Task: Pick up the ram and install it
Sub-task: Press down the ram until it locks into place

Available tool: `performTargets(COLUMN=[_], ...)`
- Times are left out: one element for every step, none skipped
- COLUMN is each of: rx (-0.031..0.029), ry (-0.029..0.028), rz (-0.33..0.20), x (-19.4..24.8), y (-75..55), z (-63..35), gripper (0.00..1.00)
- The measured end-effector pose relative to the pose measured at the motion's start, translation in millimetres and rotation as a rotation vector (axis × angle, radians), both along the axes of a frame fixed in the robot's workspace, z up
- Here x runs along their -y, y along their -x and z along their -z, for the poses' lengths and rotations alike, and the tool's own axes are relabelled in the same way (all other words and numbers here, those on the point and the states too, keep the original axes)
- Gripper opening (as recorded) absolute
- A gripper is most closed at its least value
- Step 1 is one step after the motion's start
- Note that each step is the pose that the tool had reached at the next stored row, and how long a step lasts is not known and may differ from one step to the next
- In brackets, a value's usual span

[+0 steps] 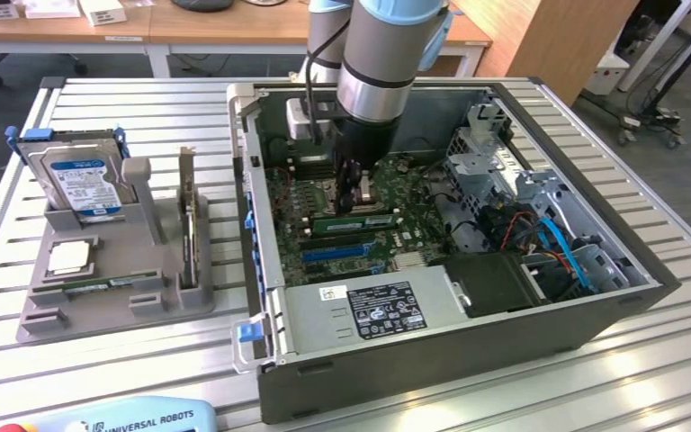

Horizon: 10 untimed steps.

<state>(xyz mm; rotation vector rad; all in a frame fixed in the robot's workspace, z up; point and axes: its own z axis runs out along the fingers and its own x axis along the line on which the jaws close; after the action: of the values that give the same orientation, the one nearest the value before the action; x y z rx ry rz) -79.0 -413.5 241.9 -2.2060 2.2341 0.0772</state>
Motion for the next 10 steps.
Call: performTargets(rx=[0.0001,0.0001,0.0001,0.0001,0.0,0.0002,0.0001,0.0001,0.0001,0.0001], ry=[-0.0001,-0.0002,-0.0002,-0.0002,-0.0001,-0.0004,-0.0002,-0.0002,-0.0001,-0.0001], rz=[0.0,0.0,0.0,0.0,0.0,0.0,0.0,0.0,0.0,0.0], x=[0.2,0.6,0.8,0.8,0.8,0.8,0.8,0.8,0.8,0.8], y=[0.0,0.0,0.0,0.0,0.0,0.0,0.0,0.0,0.0,0.0], z=[0.1,0.1,0.1,0.1,0.3,1.1,2.1,3.3,4.1,4.4], gripper=[0.1,0.1,0.1,0.1,0.1,0.1,0.1,0.1,0.1,0.1])
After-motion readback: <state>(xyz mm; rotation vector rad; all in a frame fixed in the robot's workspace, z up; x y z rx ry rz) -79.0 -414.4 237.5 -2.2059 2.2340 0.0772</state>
